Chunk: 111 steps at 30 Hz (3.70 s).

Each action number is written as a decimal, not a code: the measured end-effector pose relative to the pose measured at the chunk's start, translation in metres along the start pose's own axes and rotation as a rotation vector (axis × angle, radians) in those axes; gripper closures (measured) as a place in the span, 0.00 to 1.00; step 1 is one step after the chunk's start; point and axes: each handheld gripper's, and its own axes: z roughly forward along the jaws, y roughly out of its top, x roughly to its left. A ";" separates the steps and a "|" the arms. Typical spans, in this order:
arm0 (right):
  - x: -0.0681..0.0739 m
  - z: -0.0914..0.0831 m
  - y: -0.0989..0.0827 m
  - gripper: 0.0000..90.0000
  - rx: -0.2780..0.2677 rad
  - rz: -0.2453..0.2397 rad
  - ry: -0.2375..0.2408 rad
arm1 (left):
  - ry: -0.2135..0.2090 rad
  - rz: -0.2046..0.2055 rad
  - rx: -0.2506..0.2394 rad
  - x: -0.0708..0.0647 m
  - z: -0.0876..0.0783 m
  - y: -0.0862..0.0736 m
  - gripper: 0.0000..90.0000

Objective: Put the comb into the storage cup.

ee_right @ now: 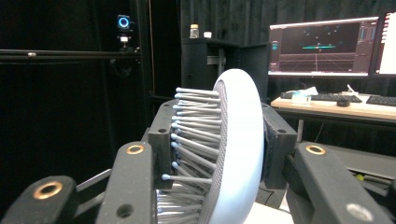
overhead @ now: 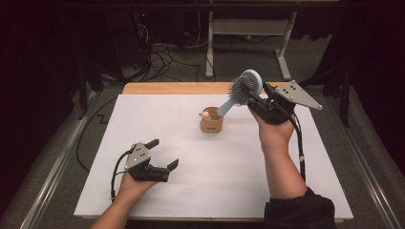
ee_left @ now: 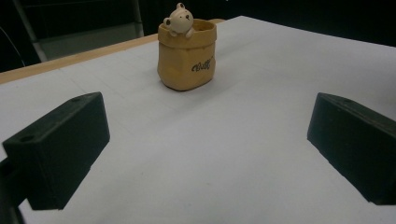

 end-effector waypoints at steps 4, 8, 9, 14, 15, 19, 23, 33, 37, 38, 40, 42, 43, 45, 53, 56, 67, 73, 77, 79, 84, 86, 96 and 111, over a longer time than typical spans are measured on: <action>0.001 0.008 0.000 0.65 0.003 -0.001 -0.005 | 0.002 0.000 -0.004 0.001 -0.001 0.000 0.00; 0.002 0.014 0.000 0.65 0.006 -0.008 -0.011 | 0.004 -0.002 -0.003 0.001 -0.001 0.000 0.00; 0.002 0.015 -0.001 0.65 0.006 -0.011 -0.013 | 0.005 0.001 -0.002 0.001 -0.001 0.000 0.00; 0.000 0.019 -0.002 0.65 0.011 -0.004 -0.023 | 0.006 0.006 -0.002 0.001 -0.002 0.000 0.00; -0.001 0.020 -0.002 0.65 0.011 -0.004 -0.025 | 0.006 0.007 -0.003 0.001 -0.003 0.000 0.00; -0.001 0.024 -0.003 0.65 0.010 -0.011 -0.027 | 0.006 0.010 -0.010 0.000 -0.004 0.000 0.00; 0.001 0.026 -0.003 0.65 0.016 -0.030 -0.030 | 0.006 0.007 -0.007 0.001 -0.004 0.000 0.00; 0.003 0.036 -0.012 0.65 0.039 -0.011 -0.019 | 0.004 0.005 -0.002 0.001 -0.003 -0.001 0.00; 0.006 0.039 -0.017 0.65 0.043 -0.013 -0.016 | 0.000 0.002 -0.006 0.001 -0.004 -0.001 0.00; 0.006 0.040 -0.018 0.65 0.045 -0.013 -0.014 | -0.001 0.001 -0.005 0.002 -0.005 -0.001 0.00; 0.007 0.043 -0.021 0.65 0.053 -0.006 -0.010 | 0.000 0.000 -0.005 0.002 -0.005 -0.001 0.00; 0.008 0.046 -0.024 0.65 0.060 -0.004 -0.008 | 0.001 -0.003 -0.008 0.002 -0.005 -0.001 0.00; 0.009 0.047 -0.026 0.65 0.063 -0.007 -0.007 | 0.002 -0.002 -0.008 0.002 -0.005 -0.002 0.00; 0.009 0.048 -0.028 0.65 0.068 -0.004 -0.009 | 0.001 0.000 -0.005 0.002 -0.005 -0.002 0.00; 0.007 0.055 -0.040 0.65 0.092 0.013 -0.013 | 0.000 -0.004 -0.003 0.002 -0.005 -0.003 0.00; 0.006 0.057 -0.044 0.65 0.101 0.019 -0.013 | -0.001 -0.003 -0.004 0.001 -0.005 -0.003 0.00; 0.010 0.068 -0.056 0.65 0.129 0.032 -0.011 | -0.001 -0.008 -0.006 0.002 -0.006 -0.003 0.00; 0.013 0.072 -0.060 0.64 0.134 0.037 -0.006 | 0.000 -0.007 -0.012 0.002 -0.006 -0.003 0.00; 0.014 0.074 -0.065 0.64 0.147 0.038 -0.009 | 0.000 -0.009 -0.008 0.002 -0.006 -0.003 0.00; 0.014 0.075 -0.067 0.64 0.151 0.037 -0.010 | -0.001 -0.008 -0.009 0.001 -0.006 -0.003 0.00; 0.013 0.075 -0.069 0.64 0.156 0.045 -0.012 | -0.004 -0.006 -0.008 0.002 -0.005 -0.003 0.00; 0.014 0.075 -0.069 0.64 0.155 0.046 -0.012 | -0.002 -0.011 -0.005 0.002 -0.005 -0.004 0.00; 0.015 0.077 -0.071 0.64 0.160 0.041 -0.008 | -0.001 -0.010 -0.004 0.002 -0.005 -0.004 0.00; 0.011 0.078 -0.072 0.60 0.177 0.059 -0.006 | -0.001 -0.004 0.005 0.000 -0.004 -0.004 0.00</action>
